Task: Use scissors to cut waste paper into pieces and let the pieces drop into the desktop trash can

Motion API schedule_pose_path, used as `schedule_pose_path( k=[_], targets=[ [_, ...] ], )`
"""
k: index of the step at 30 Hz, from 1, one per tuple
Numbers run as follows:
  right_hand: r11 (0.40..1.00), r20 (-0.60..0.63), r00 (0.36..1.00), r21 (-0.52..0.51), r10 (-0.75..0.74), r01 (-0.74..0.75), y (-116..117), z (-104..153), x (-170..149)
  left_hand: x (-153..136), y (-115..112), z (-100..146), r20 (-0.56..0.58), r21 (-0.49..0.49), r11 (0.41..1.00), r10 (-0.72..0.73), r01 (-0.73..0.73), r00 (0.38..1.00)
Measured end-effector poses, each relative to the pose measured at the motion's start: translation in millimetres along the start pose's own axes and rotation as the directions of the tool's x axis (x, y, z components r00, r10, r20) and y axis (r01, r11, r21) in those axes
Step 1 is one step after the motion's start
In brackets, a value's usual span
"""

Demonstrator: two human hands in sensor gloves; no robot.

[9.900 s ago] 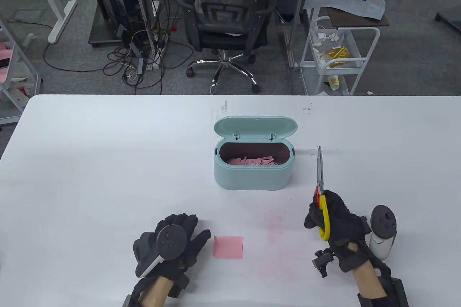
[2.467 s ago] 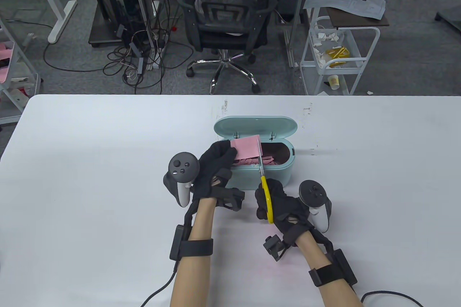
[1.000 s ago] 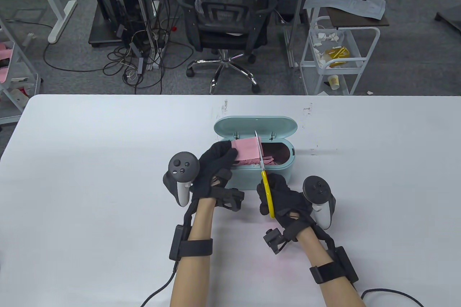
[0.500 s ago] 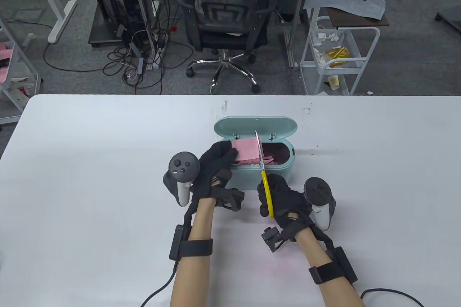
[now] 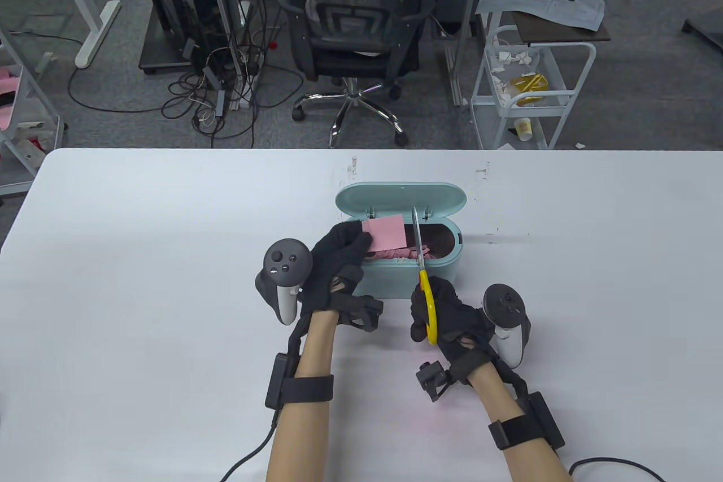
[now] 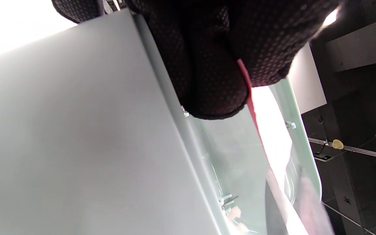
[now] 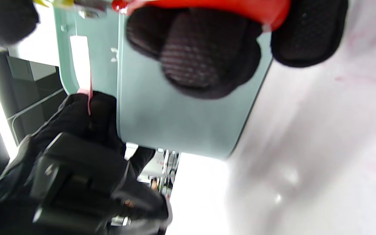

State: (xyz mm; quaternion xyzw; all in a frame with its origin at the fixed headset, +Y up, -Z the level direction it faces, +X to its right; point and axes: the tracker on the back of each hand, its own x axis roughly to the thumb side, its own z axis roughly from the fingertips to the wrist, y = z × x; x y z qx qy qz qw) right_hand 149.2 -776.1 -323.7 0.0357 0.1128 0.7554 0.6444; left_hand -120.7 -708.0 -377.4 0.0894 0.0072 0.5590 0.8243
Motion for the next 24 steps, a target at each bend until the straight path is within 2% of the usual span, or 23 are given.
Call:
schedule_pose_path(
  k=[3, 7, 10, 24],
  targets=[
    [0.995, -0.006, 0.998, 0.080, 0.055, -0.054, 0.8, 2.3, -0.2, 0.0, -0.2, 0.1, -0.004, 0.003, 1.000, 0.007, -0.007, 1.000],
    [0.983, 0.000, 0.990, 0.119, 0.143, -0.142, 5.2, 5.1, 0.2, -0.5, 0.1, 0.4, -0.007, 0.004, 1.000, 0.016, -0.016, 1.000],
    [0.977, 0.003, 0.985, 0.125, 0.175, -0.174, 9.4, 5.0, 2.0, -0.6, 0.3, 0.5, -0.009, 0.005, 1.000, 0.019, -0.019, 1.000],
    [0.986, 0.006, 0.989, 0.077, 0.146, -0.146, 19.5, -4.6, 5.6, -1.1, 0.8, 0.5, -0.009, 0.007, 1.000, 0.020, -0.020, 1.000]
  ],
)
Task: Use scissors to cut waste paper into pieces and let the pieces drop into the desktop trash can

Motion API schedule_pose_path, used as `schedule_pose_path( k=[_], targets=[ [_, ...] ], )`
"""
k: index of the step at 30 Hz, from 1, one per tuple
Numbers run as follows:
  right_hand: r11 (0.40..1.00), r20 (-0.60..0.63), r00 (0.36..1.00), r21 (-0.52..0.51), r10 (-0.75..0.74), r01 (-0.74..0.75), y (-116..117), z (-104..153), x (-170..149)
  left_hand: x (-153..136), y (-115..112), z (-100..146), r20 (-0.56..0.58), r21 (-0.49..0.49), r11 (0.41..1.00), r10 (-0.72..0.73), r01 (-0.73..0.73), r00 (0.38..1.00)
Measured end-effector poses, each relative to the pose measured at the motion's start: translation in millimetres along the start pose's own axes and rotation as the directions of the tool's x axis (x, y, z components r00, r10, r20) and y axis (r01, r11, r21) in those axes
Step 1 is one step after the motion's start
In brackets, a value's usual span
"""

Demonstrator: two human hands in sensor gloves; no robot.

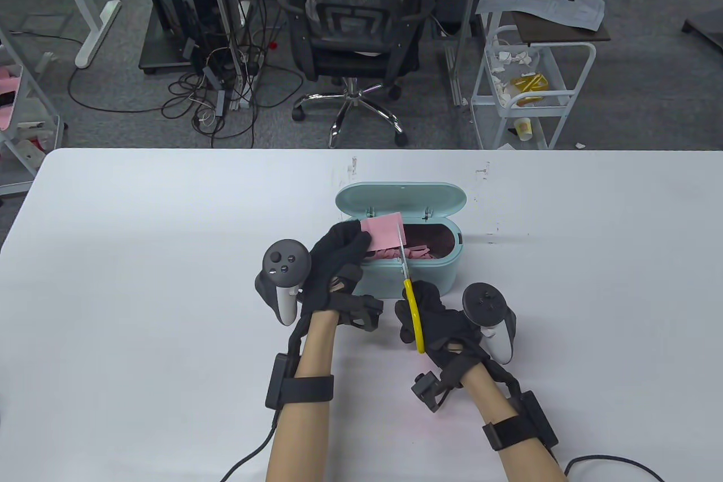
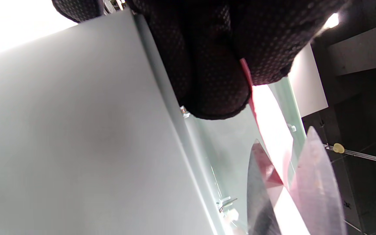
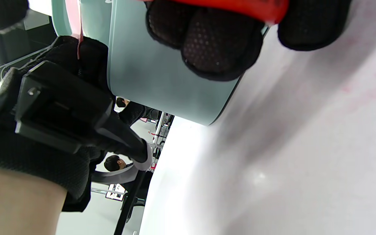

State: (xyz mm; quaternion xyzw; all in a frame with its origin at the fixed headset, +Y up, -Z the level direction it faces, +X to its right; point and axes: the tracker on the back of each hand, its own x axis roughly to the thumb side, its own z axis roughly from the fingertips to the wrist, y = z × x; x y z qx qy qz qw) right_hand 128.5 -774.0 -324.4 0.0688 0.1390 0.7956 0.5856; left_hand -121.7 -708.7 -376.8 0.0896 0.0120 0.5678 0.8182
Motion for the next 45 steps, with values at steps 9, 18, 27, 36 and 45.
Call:
schedule_pose_path(
  k=[9, 18, 27, 36, 45],
  targets=[
    [1.000, -0.004, 1.000, -0.018, -0.011, 0.011, -2.0, -1.7, -0.2, 0.2, -0.1, 0.0, 0.003, 0.001, 1.000, -0.008, 0.008, 1.000],
    [0.997, 0.011, 0.997, -0.036, -0.074, 0.074, -2.9, -2.5, -1.1, 0.1, -0.3, 0.2, 0.001, -0.001, 1.000, -0.001, 0.001, 1.000],
    [0.992, 0.036, 0.996, -0.095, -0.076, 0.079, -7.2, -1.9, 0.2, -0.2, -0.2, -0.1, 0.004, -0.002, 1.000, -0.004, 0.004, 1.000],
    [0.997, 0.031, 0.999, -0.074, -0.019, 0.021, -10.0, -3.9, 8.8, -0.3, 0.2, -0.8, 0.006, -0.010, 1.000, -0.003, 0.003, 1.000],
    [0.997, 0.037, 0.999, -0.075, 0.021, -0.018, -13.8, -5.9, 11.6, -0.7, 0.4, -1.1, 0.005, -0.011, 1.000, 0.003, -0.002, 1.000]
  ],
)
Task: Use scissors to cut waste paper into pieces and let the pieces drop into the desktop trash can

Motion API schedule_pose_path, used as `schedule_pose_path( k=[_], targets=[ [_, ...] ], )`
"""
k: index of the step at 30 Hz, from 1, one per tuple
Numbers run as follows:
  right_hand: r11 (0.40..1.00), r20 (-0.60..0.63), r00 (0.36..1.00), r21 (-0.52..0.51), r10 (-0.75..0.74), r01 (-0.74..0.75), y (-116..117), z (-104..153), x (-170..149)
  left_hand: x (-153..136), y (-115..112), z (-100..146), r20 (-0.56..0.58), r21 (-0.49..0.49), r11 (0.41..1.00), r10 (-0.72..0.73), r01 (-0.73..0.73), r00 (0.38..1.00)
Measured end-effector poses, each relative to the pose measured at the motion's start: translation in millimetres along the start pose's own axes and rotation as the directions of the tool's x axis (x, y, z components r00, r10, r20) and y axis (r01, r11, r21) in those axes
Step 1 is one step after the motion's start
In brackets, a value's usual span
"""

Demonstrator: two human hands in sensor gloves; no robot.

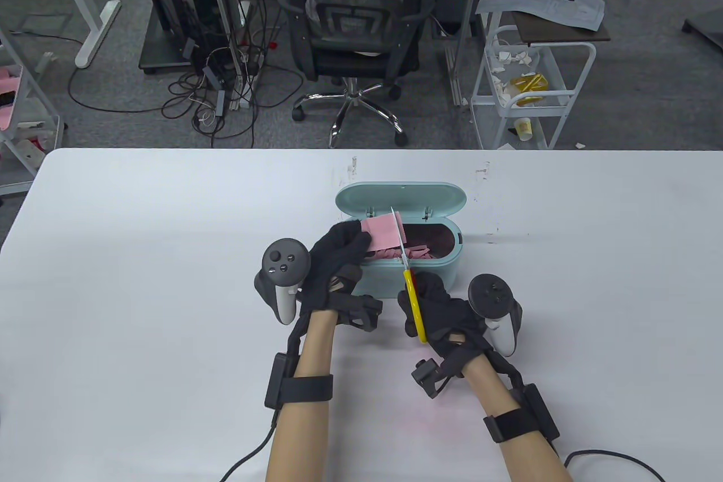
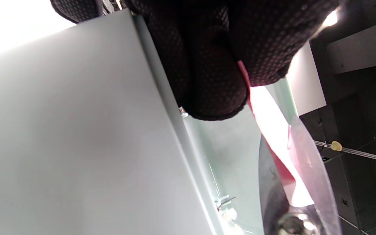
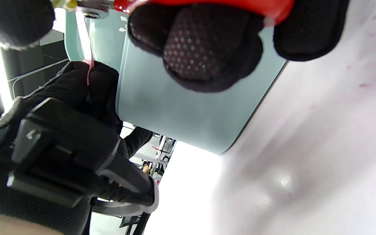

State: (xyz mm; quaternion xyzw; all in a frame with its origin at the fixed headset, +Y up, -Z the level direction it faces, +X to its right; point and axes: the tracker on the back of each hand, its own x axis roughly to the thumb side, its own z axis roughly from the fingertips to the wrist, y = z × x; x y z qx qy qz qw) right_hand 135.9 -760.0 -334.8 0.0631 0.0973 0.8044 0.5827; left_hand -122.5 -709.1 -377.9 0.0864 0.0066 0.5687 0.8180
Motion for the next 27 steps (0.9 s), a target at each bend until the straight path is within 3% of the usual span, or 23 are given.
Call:
schedule_pose_path(
  k=[19, 27],
  targets=[
    [0.999, 0.012, 0.999, -0.027, -0.030, 0.030, -1.8, -1.4, -0.2, 0.2, 0.1, -0.6, 0.004, 0.000, 1.000, -0.016, 0.016, 1.000],
    [0.993, 0.017, 0.999, -0.112, -0.037, 0.039, -2.8, 1.1, -1.9, 0.2, 0.0, -0.4, 0.003, 0.000, 1.000, -0.013, 0.013, 1.000]
  ],
)
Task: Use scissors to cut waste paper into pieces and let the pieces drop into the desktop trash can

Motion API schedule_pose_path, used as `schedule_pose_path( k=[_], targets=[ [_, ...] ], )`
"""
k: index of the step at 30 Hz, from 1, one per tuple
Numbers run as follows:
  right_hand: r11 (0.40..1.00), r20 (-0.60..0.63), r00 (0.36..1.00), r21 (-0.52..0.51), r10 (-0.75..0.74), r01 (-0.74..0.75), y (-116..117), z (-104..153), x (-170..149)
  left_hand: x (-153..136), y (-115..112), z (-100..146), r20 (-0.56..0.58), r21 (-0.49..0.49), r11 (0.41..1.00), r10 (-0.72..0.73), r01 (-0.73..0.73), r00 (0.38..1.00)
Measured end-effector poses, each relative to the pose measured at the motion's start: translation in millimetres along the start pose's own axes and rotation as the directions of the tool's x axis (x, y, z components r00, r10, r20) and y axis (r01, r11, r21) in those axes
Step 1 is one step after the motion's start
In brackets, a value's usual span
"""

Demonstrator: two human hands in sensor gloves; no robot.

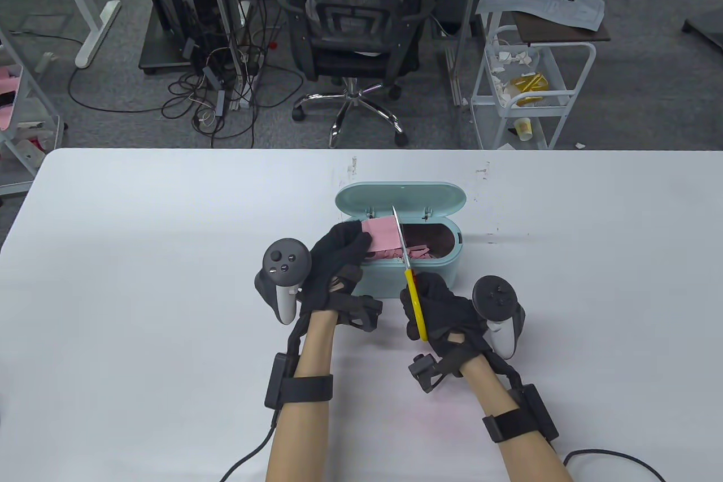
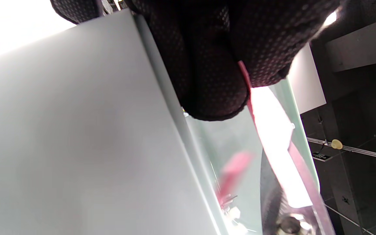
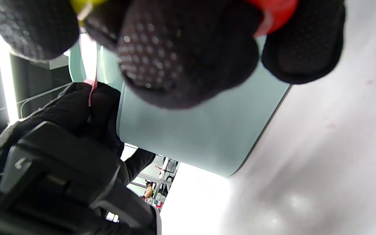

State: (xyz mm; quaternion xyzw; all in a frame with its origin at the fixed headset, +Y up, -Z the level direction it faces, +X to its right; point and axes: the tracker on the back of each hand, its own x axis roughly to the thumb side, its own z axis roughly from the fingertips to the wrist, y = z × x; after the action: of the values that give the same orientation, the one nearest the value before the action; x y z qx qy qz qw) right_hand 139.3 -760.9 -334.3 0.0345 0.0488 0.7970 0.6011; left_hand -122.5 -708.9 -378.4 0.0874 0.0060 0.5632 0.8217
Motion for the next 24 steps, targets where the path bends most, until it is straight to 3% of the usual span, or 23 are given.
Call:
schedule_pose_path(
  k=[5, 9, 13, 17, 24],
  targets=[
    [0.999, -0.003, 0.999, -0.028, -0.036, 0.036, -2.0, 3.0, -4.1, -0.3, 0.0, 0.2, -0.002, 0.000, 1.000, 0.008, -0.008, 1.000],
    [0.997, -0.039, 0.998, 0.045, -0.054, 0.056, -1.8, 6.1, -11.2, -0.4, -0.1, 0.4, -0.004, 0.000, 1.000, 0.015, -0.015, 1.000],
    [0.980, -0.044, 0.998, 0.199, 0.038, -0.029, -0.1, 9.7, -14.8, -0.7, 0.1, 0.4, -0.006, 0.001, 1.000, 0.021, -0.021, 1.000],
    [0.964, -0.039, 0.997, 0.260, 0.074, -0.061, 6.2, 14.4, -12.9, -1.0, 0.3, 0.6, -0.008, 0.001, 1.000, 0.028, -0.028, 1.000],
    [0.967, -0.029, 0.993, 0.230, 0.116, -0.106, 13.3, 14.3, -8.3, -1.6, 0.5, 0.8, -0.008, 0.008, 1.000, 0.026, -0.026, 1.000]
  ],
)
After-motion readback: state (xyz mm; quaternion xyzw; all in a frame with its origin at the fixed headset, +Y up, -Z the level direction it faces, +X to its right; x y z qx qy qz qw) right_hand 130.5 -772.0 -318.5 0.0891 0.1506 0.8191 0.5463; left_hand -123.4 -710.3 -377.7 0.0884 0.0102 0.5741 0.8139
